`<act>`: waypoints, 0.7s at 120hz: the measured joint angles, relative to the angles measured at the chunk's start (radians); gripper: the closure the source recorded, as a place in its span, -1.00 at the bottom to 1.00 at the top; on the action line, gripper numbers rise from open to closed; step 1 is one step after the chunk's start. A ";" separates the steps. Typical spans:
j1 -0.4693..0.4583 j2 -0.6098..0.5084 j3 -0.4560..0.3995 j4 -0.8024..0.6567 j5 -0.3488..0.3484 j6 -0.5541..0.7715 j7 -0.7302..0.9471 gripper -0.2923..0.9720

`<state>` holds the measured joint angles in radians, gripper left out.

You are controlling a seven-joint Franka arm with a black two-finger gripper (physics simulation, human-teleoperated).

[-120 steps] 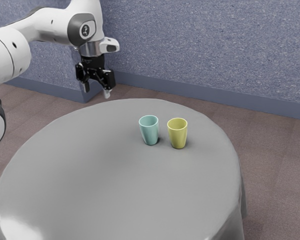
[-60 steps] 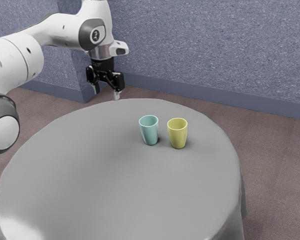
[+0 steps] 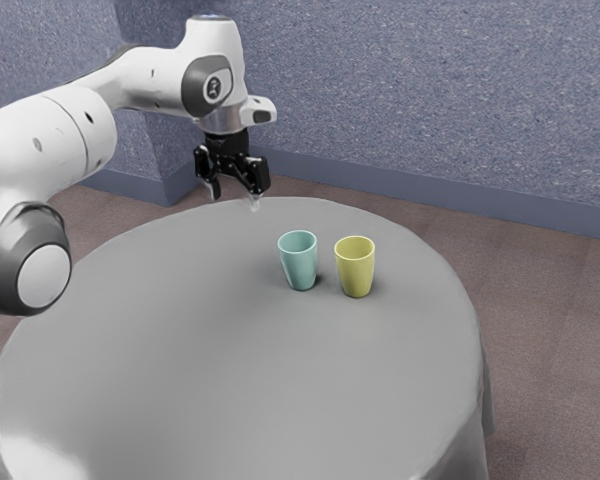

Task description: Place the left cup onto the right cup

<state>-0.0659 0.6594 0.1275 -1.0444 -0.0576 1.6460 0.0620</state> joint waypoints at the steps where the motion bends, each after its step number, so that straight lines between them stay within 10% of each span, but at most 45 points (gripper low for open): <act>1: 0.000 0.002 0.000 0.002 0.000 0.000 -0.001 -0.50; 84: 0.000 0.112 -0.035 0.113 -0.013 0.001 -0.058 -0.50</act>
<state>-0.0660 0.7710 0.0926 -0.9314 -0.0703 1.6467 0.0039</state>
